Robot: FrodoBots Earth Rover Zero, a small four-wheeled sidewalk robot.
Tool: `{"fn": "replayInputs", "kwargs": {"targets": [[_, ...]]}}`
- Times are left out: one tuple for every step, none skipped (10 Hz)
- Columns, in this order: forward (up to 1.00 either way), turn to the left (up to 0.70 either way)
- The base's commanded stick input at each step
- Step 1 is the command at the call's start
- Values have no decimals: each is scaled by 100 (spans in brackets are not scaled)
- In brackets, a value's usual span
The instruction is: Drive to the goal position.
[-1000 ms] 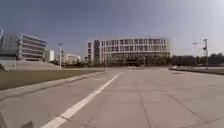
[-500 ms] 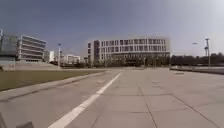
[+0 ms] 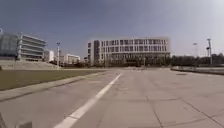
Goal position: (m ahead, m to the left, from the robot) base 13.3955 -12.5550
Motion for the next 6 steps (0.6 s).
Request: {"fn": "replayInputs", "kwargs": {"targets": [[70,0],[70,0],[70,0],[70,0],[70,0],[70,0]]}}
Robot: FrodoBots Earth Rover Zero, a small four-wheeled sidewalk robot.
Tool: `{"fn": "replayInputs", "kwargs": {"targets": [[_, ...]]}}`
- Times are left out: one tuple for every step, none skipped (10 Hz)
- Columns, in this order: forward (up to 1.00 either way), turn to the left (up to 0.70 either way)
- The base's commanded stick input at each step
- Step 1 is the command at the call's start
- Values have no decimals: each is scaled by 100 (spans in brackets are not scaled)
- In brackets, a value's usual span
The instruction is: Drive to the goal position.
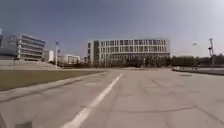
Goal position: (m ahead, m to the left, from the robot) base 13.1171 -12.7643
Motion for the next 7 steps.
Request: {"fn": "replayInputs", "kwargs": {"targets": [[70,0],[70,0],[70,0],[70,0],[70,0],[70,0],[70,0]]}}
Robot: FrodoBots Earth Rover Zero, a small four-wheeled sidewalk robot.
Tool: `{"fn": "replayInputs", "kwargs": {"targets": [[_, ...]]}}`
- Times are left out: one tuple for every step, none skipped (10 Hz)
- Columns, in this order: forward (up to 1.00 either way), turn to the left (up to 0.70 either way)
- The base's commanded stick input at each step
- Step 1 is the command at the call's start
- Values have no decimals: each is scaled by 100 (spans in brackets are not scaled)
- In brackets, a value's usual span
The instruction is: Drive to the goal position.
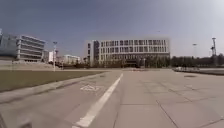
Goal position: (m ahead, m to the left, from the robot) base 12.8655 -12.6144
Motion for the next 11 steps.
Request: {"fn": "replayInputs", "kwargs": {"targets": [[70,0],[70,0],[70,0],[70,0],[70,0],[70,0],[70,0],[70,0],[70,0],[70,0],[70,0]]}}
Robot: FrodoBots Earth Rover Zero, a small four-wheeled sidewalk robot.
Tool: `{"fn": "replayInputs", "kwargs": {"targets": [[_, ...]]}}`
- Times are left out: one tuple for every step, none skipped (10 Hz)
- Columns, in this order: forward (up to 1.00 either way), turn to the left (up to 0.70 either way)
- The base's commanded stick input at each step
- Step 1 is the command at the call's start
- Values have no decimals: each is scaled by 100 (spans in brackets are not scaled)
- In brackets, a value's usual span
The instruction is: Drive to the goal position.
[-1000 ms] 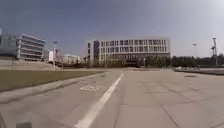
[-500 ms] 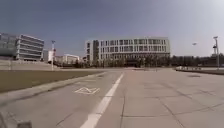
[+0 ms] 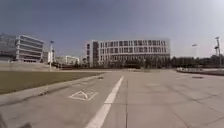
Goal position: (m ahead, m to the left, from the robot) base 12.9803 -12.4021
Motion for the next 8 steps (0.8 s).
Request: {"fn": "replayInputs", "kwargs": {"targets": [[70,-5],[70,-12],[70,-19],[70,-26],[70,-33],[70,-35],[70,-35],[70,-35]]}}
